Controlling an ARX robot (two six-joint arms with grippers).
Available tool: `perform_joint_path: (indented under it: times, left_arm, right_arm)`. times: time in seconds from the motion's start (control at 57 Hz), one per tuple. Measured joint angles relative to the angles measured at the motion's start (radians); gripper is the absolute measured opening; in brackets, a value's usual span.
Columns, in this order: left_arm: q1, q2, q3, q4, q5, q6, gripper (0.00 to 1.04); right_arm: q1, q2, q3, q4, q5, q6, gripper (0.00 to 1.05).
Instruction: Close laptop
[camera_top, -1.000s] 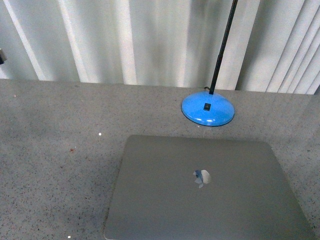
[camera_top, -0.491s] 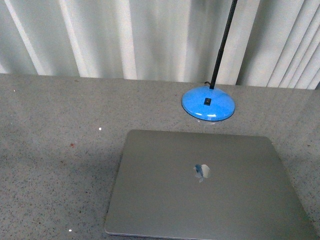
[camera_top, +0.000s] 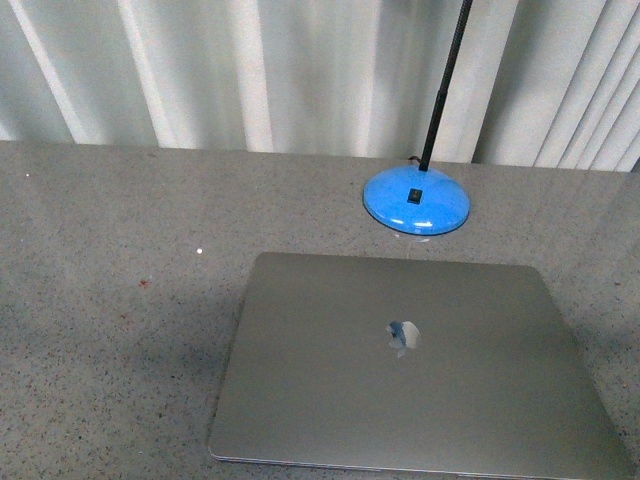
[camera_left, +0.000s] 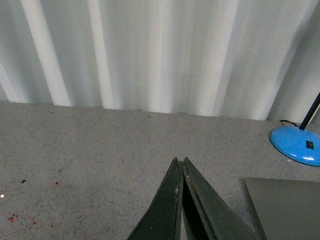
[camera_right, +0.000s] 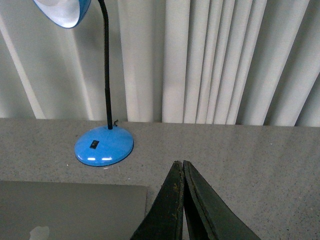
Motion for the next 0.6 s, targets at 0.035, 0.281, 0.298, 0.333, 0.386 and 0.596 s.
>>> perform_joint_path:
  times: [0.035,0.281,0.298,0.333,0.386,0.596]
  left_arm:
    - [0.000,-0.029,0.000,-0.026,0.000,0.000,0.04]
    - [0.000,-0.182,-0.001,-0.167,0.001,0.000,0.04]
    - [0.000,-0.195,-0.001,-0.178,0.001,0.000,0.04]
    - [0.000,-0.212,-0.001,-0.195,0.000,0.000,0.04]
    - [0.000,-0.241,-0.001,-0.222,0.001,0.000,0.04]
    - [0.000,-0.337,-0.001,-0.315,0.001,0.000,0.04]
  right_arm:
    - [0.000,-0.029,-0.001,-0.026,0.000,0.000,0.03]
    - [0.000,-0.189,-0.004,-0.171,-0.001,0.000,0.03]
    - [0.000,-0.201,-0.004,-0.182,-0.001,0.000,0.03]
    - [0.000,-0.219,-0.004,-0.198,-0.001,0.000,0.03]
    - [0.000,-0.246,-0.004,-0.224,-0.001,0.000,0.03]
    - [0.000,-0.344,-0.004,-0.319,-0.001,0.000,0.03]
